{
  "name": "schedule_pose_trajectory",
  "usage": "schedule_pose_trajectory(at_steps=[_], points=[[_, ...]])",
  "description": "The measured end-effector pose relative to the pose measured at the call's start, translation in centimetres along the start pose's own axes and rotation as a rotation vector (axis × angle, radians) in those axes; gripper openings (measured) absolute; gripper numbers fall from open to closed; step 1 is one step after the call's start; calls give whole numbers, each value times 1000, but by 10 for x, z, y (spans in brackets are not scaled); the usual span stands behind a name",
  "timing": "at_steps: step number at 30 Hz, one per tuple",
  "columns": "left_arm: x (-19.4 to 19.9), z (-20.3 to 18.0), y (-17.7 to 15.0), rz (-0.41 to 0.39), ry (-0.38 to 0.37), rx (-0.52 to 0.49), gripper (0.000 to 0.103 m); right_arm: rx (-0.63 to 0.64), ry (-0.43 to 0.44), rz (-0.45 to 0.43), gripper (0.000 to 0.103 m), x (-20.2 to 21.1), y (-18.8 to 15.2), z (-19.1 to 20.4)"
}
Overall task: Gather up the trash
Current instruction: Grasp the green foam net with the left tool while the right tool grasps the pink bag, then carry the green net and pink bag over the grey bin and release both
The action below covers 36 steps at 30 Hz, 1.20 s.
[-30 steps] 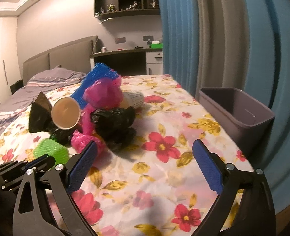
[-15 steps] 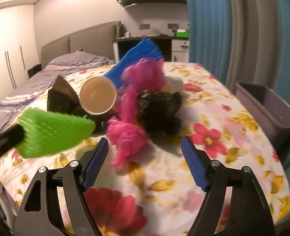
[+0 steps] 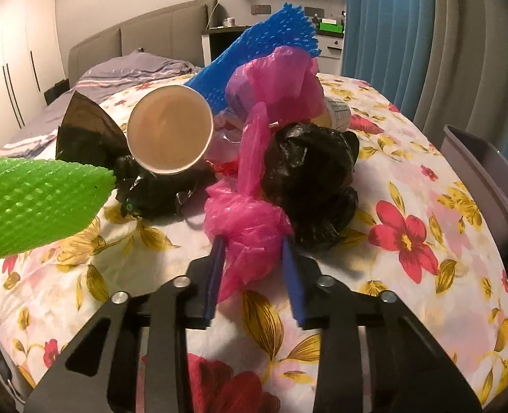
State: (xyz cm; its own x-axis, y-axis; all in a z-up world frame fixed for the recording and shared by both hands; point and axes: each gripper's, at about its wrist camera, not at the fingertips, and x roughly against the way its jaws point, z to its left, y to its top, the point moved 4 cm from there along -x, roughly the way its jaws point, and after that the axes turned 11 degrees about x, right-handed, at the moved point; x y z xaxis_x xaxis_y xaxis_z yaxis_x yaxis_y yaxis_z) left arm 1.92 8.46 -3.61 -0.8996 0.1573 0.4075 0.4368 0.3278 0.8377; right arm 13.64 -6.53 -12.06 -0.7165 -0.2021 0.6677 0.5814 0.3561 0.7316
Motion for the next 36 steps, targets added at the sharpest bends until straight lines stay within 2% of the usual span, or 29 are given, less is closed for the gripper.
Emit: schedule_pose_trajectory(at_steps=[4,12,18,27,36], points=[[-1,0,0,-1,3,1,5,22,-5,-37,21,9,-2,1],[-2,1,1,-2,1,-2,5,45,40,-156,19,52,-2,1],[-2,-15,4,-13,-23,-24,5,11,55,-238,19,85,-2,-14],[-21,-68,13,-13,-94,-88,5,-29,-1,-305,19,119,-6,-48],[-54,-142,29,-11,-209,-158,5,-112,-137,-356,19,143,-8,-120]])
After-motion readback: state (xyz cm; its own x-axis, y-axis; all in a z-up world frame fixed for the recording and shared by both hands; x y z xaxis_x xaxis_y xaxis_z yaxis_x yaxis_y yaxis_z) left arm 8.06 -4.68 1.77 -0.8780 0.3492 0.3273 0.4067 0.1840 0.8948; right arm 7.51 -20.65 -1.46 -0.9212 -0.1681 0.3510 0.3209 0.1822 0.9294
